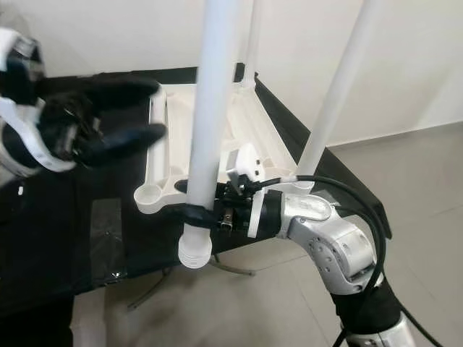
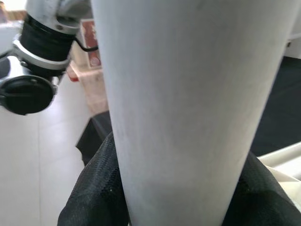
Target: Building children table
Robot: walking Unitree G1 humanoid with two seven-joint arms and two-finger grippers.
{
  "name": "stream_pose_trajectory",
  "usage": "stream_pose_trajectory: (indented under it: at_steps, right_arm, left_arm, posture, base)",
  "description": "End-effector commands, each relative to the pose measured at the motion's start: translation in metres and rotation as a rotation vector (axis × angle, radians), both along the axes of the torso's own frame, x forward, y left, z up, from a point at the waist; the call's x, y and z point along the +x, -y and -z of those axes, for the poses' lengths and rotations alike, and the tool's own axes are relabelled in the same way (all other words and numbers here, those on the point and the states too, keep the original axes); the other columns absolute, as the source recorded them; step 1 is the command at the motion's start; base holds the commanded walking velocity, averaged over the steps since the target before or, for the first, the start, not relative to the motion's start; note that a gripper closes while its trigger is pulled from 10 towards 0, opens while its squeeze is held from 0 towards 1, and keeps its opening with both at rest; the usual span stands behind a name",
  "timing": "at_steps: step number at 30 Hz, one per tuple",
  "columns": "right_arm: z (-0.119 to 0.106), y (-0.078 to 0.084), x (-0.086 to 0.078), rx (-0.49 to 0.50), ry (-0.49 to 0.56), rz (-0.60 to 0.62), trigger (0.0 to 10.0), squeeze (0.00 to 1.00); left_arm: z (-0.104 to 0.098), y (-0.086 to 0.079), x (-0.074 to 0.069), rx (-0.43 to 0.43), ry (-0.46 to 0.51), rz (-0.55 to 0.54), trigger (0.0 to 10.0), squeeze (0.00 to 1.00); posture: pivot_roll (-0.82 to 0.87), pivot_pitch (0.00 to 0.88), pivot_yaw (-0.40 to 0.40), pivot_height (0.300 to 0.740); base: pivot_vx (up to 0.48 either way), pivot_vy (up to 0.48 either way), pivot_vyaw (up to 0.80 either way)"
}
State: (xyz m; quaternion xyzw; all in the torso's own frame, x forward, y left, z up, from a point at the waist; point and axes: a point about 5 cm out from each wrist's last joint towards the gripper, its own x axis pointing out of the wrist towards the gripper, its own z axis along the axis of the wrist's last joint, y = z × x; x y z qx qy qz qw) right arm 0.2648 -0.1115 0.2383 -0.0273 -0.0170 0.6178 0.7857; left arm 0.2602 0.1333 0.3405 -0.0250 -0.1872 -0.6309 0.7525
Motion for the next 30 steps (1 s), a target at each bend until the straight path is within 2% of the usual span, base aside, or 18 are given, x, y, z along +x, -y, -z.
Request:
stream_pose_trajectory:
  at_steps: [1, 3, 8, 12, 14, 15, 16, 19, 30]
  right_arm:
    - [0.004, -0.006, -0.003, -0.014, 0.018, -0.016, 0.0, 0.0]
    - [0.008, -0.01, -0.004, -0.027, 0.008, -0.021, 0.0, 0.0]
    - [0.013, -0.015, -0.006, -0.044, 0.0, -0.031, 0.0, 0.0]
    - [0.023, -0.022, -0.001, -0.109, -0.013, 0.015, 0.0, 0.0]
    - [0.026, -0.021, 0.003, -0.137, -0.011, 0.048, 0.0, 0.0]
    - [0.026, -0.021, 0.004, -0.144, -0.007, 0.058, 0.0, 0.0]
    - [0.026, -0.02, 0.005, -0.148, -0.004, 0.068, 0.0, 0.0]
    - [0.025, -0.019, 0.007, -0.153, 0.004, 0.084, 0.0, 0.0]
    - [0.025, -0.02, 0.009, -0.149, 0.02, 0.104, 0.0, 0.0]
  left_arm:
    - [0.004, 0.012, 0.001, 0.007, -0.043, 0.049, 10.0, 0.0]
    - [0.009, 0.022, 0.002, 0.02, -0.053, 0.058, 10.0, 0.0]
    - [0.01, 0.028, 0.003, 0.026, -0.055, 0.061, 10.0, 0.0]
    - [0.01, 0.036, 0.004, 0.086, -0.03, 0.062, 10.0, 0.0]
    - [0.012, 0.035, 0.005, 0.148, -0.005, 0.041, 10.0, 0.0]
    - [0.013, 0.034, 0.006, 0.18, 0.009, 0.028, 5.3, 0.0]
    - [0.015, 0.033, 0.007, 0.215, 0.013, 0.021, 0.0, 0.0]
    - [0.016, 0.029, 0.007, 0.261, 0.017, 0.015, 0.0, 0.0]
    - [0.015, 0.023, 0.012, 0.29, 0.012, -0.011, 0.0, 0.0]
  posture:
    - [0.02, 0.068, -0.032, 0.74]
    - [0.02, 0.067, -0.033, 0.74]
    - [0.01, 0.068, -0.032, 0.74]
    - [0.01, 0.068, -0.032, 0.74]
    - [0.01, 0.068, -0.033, 0.74]
    - [0.01, 0.07, -0.032, 0.74]
    - [0.01, 0.07, -0.032, 0.74]
    - [0.01, 0.07, -0.032, 0.74]
    - [0.02, 0.07, -0.03, 0.74]
  base:
    - [0.0, 0.0, 0.0]
    - [0.0, 0.0, 0.0]
    - [0.0, 0.0, 0.0]
    - [0.0, 0.0, 0.0]
    - [0.0, 0.0, 0.0]
    - [0.0, 0.0, 0.0]
    - [0.0, 0.0, 0.0]
    - [0.0, 0.0, 0.0]
    - [0.0, 0.0, 0.0]
